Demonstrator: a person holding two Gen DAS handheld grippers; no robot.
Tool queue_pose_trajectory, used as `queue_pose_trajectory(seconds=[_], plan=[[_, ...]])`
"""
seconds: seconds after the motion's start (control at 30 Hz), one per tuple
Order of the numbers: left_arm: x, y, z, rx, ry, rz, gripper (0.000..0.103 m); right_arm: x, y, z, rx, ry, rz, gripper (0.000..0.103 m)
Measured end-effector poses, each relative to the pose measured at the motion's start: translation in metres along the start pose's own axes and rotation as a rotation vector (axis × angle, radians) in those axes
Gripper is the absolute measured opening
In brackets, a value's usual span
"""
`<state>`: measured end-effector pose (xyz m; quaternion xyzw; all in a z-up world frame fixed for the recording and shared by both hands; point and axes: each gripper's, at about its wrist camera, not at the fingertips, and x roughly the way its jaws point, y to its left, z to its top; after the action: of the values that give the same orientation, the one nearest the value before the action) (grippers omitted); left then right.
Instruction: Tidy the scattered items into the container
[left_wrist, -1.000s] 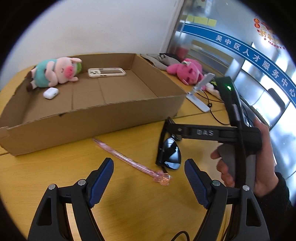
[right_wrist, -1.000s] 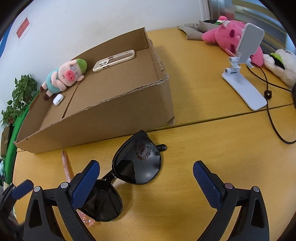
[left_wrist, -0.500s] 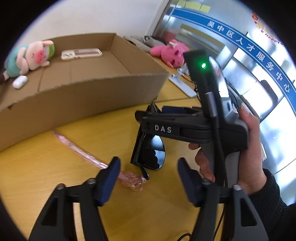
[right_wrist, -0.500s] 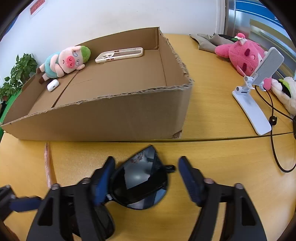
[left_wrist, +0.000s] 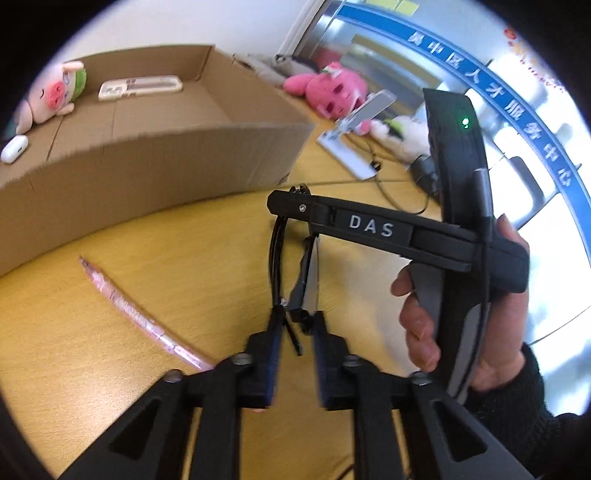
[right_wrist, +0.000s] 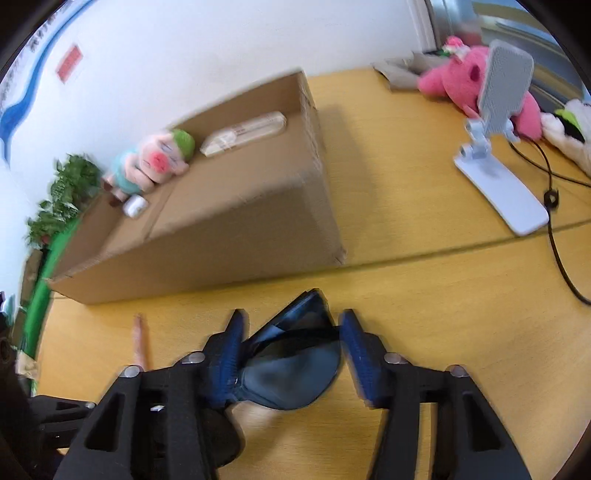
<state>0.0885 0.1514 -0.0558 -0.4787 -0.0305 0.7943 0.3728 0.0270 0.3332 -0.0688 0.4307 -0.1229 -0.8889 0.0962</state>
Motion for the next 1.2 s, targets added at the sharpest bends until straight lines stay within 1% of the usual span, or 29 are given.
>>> queue_pose_trajectory(seconds=[0.07,0.1,0.13,0.17,0.23,0.27,0.37,0.5,0.57,0.6,0.63,0.7,0.77,0.83,0.9,0.97,1.0,1.03,1.1,1.2], plan=[[-0.005,-0.002,0.001,0.012,-0.013,0.008,0.012,-0.004,0.003,0.004,-0.005,-0.009,0.01,0.053],[-0.007,-0.004,0.001,0.015,-0.018,0.004,0.01,-0.005,0.003,0.006,-0.005,-0.008,0.01,0.046],[-0.009,-0.007,0.001,0.018,-0.021,0.003,0.01,-0.005,0.005,0.007,-0.006,-0.007,0.01,0.032],[-0.009,-0.008,0.003,0.02,-0.024,0.01,0.004,-0.007,0.007,0.008,-0.006,-0.013,0.014,0.028],[-0.013,-0.01,0.001,0.024,-0.034,0.028,0.004,-0.014,0.01,0.01,-0.011,-0.03,0.023,0.012],[-0.016,-0.01,0.0,0.026,-0.042,0.029,0.004,-0.017,0.013,0.011,-0.016,-0.034,0.026,0.008],[-0.018,-0.011,0.002,0.035,-0.061,0.048,0.004,-0.019,0.019,0.015,-0.027,-0.027,0.007,0.008],[-0.017,-0.01,0.0,0.048,-0.058,0.061,0.004,-0.011,0.016,0.014,0.016,0.002,0.011,0.01],[-0.017,-0.011,-0.003,0.058,-0.061,0.073,0.004,-0.008,0.017,0.014,0.023,0.018,0.001,0.023],[-0.017,-0.012,-0.005,0.063,-0.062,0.077,0.004,-0.006,0.018,0.013,0.02,0.028,-0.011,0.034],[-0.017,-0.012,-0.007,0.071,-0.064,0.082,0.004,-0.004,0.018,0.012,0.017,0.039,-0.027,0.04],[-0.016,-0.016,-0.011,0.097,-0.063,0.099,0.004,0.0,0.019,0.011,0.014,0.06,-0.045,0.042],[-0.015,-0.019,-0.015,0.126,-0.068,0.115,0.005,0.002,0.018,0.009,0.017,0.073,-0.049,0.048],[-0.014,-0.024,-0.019,0.164,-0.074,0.14,0.005,0.002,0.016,0.008,0.02,0.085,-0.057,0.056],[-0.013,-0.028,-0.024,0.21,-0.074,0.16,0.005,0.0,0.015,0.005,0.023,0.1,-0.049,0.059],[-0.01,-0.036,-0.032,0.272,-0.074,0.202,0.005,-0.004,0.013,0.001,0.039,0.112,-0.026,0.061],[-0.007,-0.042,-0.036,0.316,-0.072,0.234,0.004,-0.007,0.012,0.0,0.052,0.117,-0.009,0.065],[-0.004,-0.048,-0.04,0.357,-0.07,0.259,0.004,-0.01,0.012,-0.002,0.06,0.12,0.004,0.066],[0.004,-0.061,-0.05,0.44,-0.064,0.298,0.004,-0.014,0.014,-0.002,0.055,0.122,0.015,0.069],[0.015,-0.075,-0.06,0.518,-0.045,0.338,0.004,-0.013,0.02,0.001,0.038,0.126,0.008,0.077]])
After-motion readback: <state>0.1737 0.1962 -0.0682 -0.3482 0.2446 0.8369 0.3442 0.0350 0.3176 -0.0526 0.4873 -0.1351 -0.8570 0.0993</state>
